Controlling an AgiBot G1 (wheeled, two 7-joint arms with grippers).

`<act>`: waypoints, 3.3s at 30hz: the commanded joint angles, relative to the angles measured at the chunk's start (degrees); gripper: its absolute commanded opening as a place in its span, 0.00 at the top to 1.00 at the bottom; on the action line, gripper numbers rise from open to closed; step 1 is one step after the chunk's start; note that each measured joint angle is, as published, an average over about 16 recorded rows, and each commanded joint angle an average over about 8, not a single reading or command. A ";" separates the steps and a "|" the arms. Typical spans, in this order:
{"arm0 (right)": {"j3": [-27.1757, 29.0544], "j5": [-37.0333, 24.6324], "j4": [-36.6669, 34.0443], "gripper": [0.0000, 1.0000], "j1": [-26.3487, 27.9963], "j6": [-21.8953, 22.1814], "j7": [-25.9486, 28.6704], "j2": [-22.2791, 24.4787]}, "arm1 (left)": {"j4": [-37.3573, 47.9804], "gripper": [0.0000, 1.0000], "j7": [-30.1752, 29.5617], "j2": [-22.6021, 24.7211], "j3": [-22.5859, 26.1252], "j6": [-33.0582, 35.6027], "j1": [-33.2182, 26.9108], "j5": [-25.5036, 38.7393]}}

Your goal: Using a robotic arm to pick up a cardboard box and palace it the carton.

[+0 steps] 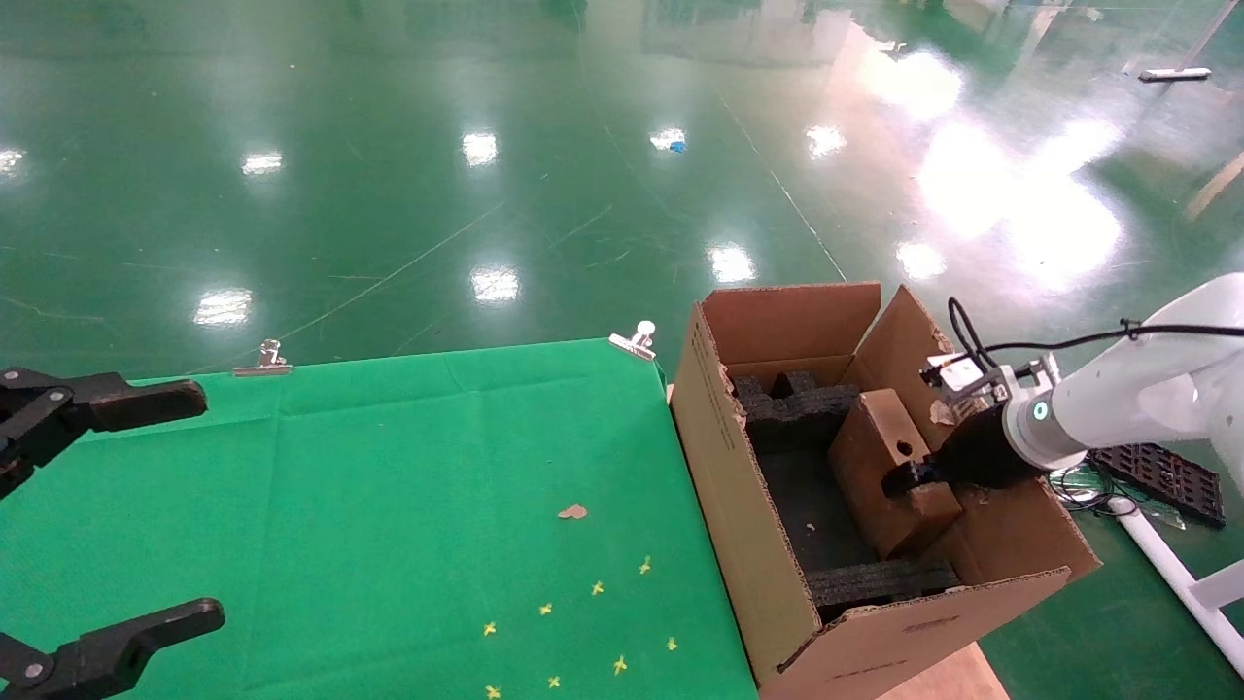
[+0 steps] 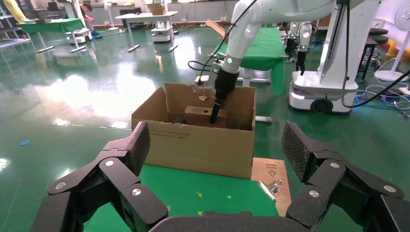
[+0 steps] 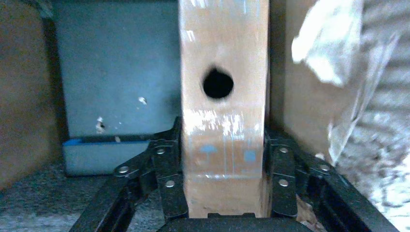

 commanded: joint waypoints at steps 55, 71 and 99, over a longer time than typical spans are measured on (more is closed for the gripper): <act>35.12 12.35 34.82 0.00 -3.27 -13.68 -23.25 10.25 | 0.07 0.00 0.10 -0.05 0.16 -0.05 -0.05 -0.10; 54.95 18.15 53.11 0.00 -18.78 -19.53 -30.05 12.87 | 0.07 0.00 0.13 -0.07 0.20 -0.07 -0.06 -0.14; 78.40 25.16 74.65 0.00 -37.10 -26.48 -37.85 15.98 | 0.09 0.00 0.16 -0.10 0.26 -0.12 -0.06 -0.19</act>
